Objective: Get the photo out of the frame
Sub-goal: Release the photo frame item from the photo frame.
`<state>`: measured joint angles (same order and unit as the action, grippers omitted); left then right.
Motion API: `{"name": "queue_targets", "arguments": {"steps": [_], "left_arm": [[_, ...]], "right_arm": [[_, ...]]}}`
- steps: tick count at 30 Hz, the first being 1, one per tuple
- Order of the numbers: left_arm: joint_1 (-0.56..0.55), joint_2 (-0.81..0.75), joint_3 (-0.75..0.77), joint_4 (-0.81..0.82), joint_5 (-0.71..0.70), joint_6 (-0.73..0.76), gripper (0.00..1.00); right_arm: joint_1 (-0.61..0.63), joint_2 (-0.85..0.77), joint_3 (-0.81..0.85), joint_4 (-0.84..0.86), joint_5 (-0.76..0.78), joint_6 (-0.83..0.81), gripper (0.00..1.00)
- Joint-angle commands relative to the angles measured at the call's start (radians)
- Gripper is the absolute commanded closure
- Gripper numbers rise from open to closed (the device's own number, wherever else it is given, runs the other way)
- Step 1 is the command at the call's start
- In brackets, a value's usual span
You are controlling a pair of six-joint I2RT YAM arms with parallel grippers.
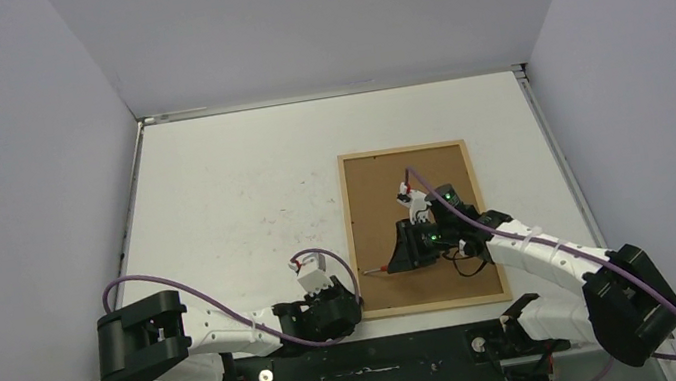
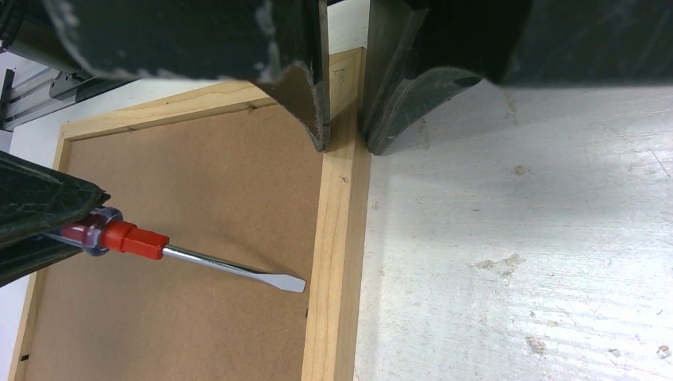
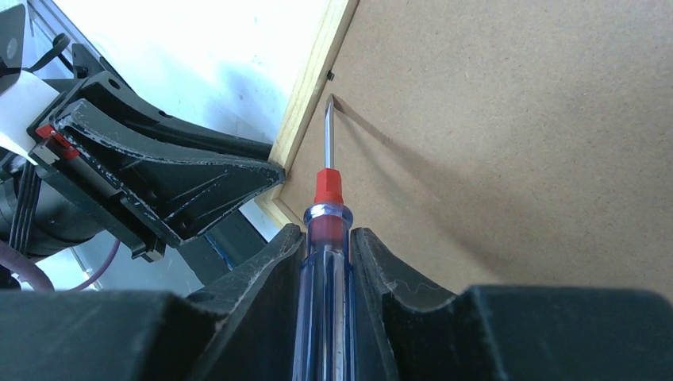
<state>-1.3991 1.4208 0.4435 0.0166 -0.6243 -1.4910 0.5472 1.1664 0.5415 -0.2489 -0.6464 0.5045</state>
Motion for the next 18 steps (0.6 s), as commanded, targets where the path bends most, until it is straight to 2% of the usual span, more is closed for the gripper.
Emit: {"name": "queue_targets", "arguments": {"steps": [1, 18], "left_arm": [[-0.009, 0.096, -0.103, -0.383, 0.195, 0.023, 1.0], [-0.009, 0.084, -0.102, -0.393, 0.192, 0.025, 1.0]], "right_arm": [[-0.009, 0.017, 0.049, 0.022, 0.011, -0.019, 1.0], [-0.013, 0.052, 0.051, 0.051, 0.015, -0.012, 1.0]]}}
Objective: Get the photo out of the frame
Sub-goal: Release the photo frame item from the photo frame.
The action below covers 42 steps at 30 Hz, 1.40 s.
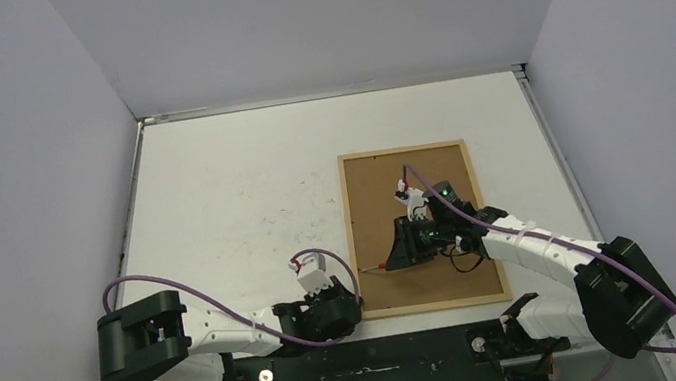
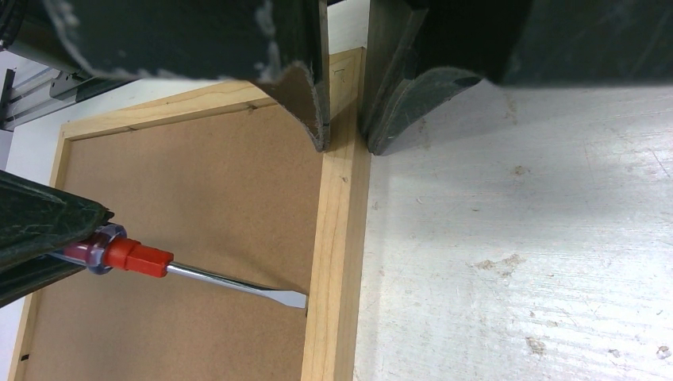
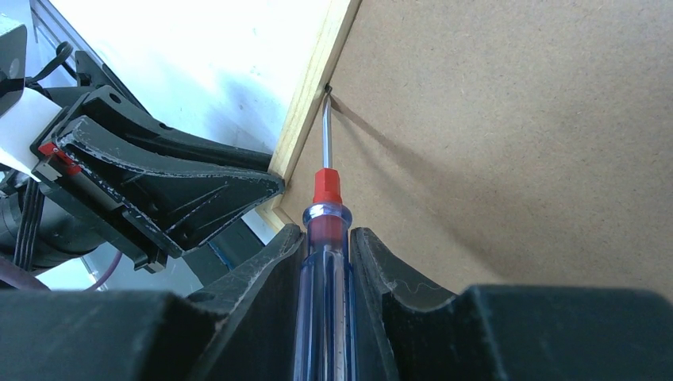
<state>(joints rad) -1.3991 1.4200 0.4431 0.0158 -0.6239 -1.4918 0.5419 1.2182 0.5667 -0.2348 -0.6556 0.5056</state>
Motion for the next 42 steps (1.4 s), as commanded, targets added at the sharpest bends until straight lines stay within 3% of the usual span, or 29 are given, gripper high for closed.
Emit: {"name": "queue_targets", "arguments": {"steps": [1, 16, 42], "left_arm": [[-0.009, 0.085, -0.101, -0.395, 0.191, 0.025, 1.0], [-0.009, 0.084, -0.101, -0.406, 0.187, 0.011, 1.0], [-0.009, 0.12, -0.106, -0.338, 0.203, 0.051, 1.0]], "right_arm": [[-0.011, -0.005, 0.025, 0.037, 0.028, -0.011, 1.0], [-0.02, -0.012, 0.07, -0.044, 0.022, -0.047, 1.0], [-0.02, 0.109, 0.074, 0.097, -0.063, -0.013, 1.0]]}}
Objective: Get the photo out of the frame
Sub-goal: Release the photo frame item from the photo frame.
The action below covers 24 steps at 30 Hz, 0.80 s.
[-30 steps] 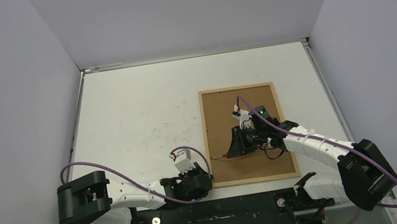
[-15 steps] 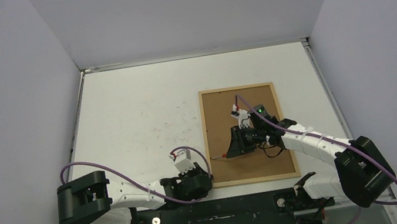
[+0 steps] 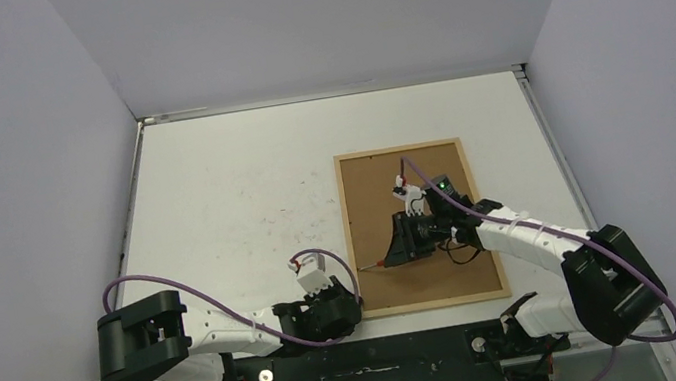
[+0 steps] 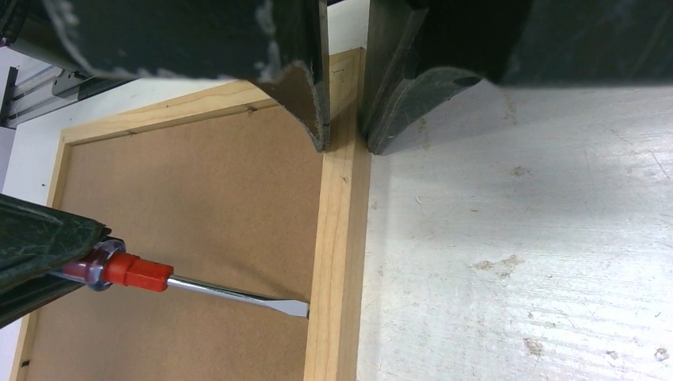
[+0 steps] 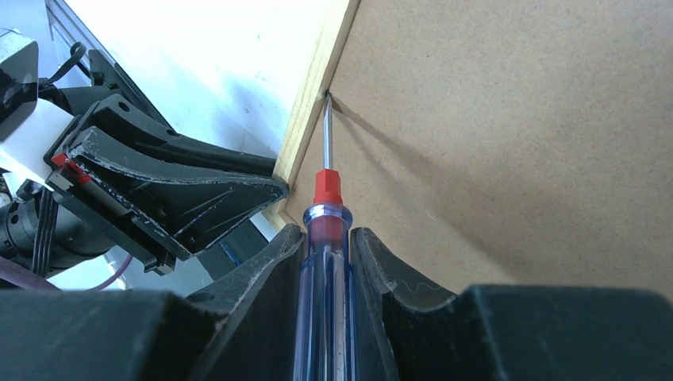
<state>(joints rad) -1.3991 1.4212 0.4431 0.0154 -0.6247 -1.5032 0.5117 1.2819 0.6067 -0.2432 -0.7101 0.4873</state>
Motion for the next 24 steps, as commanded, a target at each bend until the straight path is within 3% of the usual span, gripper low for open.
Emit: {"name": "queue_targets", "arguments": {"steps": [1, 15, 24], "left_arm": [[-0.009, 0.125, -0.106, -0.332, 0.204, 0.064, 1.0], [-0.021, 0.108, -0.129, -0.311, 0.199, 0.048, 1.0], [-0.024, 0.112, -0.136, -0.305, 0.198, 0.037, 1.0]], "right_arm": [[0.01, 0.055, 0.034, 0.111, -0.015, 0.005, 1.0], [0.023, 0.106, 0.109, 0.063, -0.012, -0.045, 1.0], [0.166, 0.149, 0.264, -0.132, 0.176, -0.155, 1.0]]}}
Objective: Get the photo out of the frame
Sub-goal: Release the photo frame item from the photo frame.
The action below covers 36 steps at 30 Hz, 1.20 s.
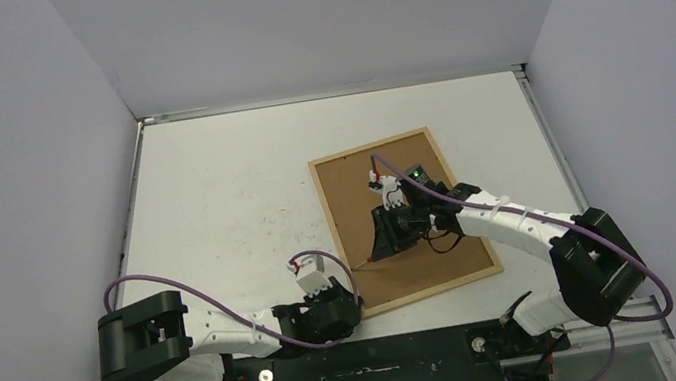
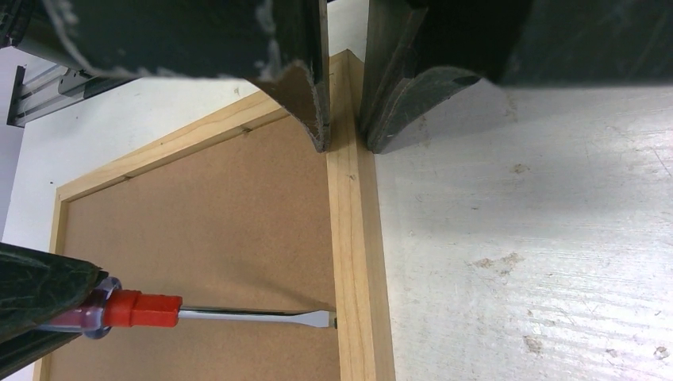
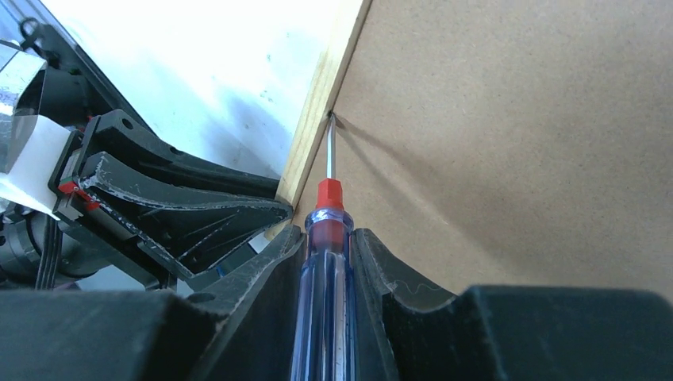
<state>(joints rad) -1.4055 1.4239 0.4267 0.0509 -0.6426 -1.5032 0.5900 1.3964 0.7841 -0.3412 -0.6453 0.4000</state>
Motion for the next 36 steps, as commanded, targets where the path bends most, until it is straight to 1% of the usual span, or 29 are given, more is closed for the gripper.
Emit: {"name": "queue_targets", "arguments": {"steps": [1, 7, 11, 16, 21, 24, 27, 30, 34, 35, 36], "left_arm": [[-0.017, 0.11, -0.121, -0.337, 0.216, 0.036, 1.0], [-0.031, 0.112, -0.131, -0.33, 0.21, 0.009, 1.0], [-0.039, 0.104, -0.144, -0.327, 0.205, -0.014, 1.0], [-0.044, 0.088, -0.152, -0.335, 0.198, -0.032, 1.0], [-0.051, 0.078, -0.158, -0.346, 0.191, -0.052, 1.0], [-0.057, 0.07, -0.163, -0.352, 0.186, -0.063, 1.0], [-0.061, 0.067, -0.163, -0.36, 0.184, -0.07, 1.0], [-0.064, 0.061, -0.159, -0.381, 0.18, -0.08, 1.0], [-0.065, 0.054, -0.127, -0.439, 0.164, -0.099, 1.0], [-0.065, 0.047, -0.103, -0.468, 0.155, -0.099, 0.96], [-0.065, 0.039, -0.083, -0.494, 0.144, -0.097, 0.88]], "right_arm": [[0.1, 0.041, 0.106, -0.053, 0.125, -0.073, 1.0], [0.176, 0.071, 0.207, -0.122, 0.211, -0.09, 1.0], [0.255, 0.101, 0.278, -0.16, 0.286, -0.092, 1.0], [0.393, 0.165, 0.396, -0.239, 0.456, -0.095, 1.0], [0.486, 0.228, 0.467, -0.244, 0.53, -0.074, 1.0], [0.519, 0.254, 0.495, -0.238, 0.544, -0.068, 1.0], [0.523, 0.249, 0.503, -0.225, 0.545, -0.056, 1.0], [0.505, 0.202, 0.494, -0.213, 0.553, -0.051, 1.0], [0.396, 0.094, 0.431, -0.189, 0.49, -0.027, 1.0], [0.363, 0.063, 0.407, -0.179, 0.468, -0.019, 1.0], [0.328, 0.033, 0.378, -0.173, 0.447, -0.012, 1.0]]}}
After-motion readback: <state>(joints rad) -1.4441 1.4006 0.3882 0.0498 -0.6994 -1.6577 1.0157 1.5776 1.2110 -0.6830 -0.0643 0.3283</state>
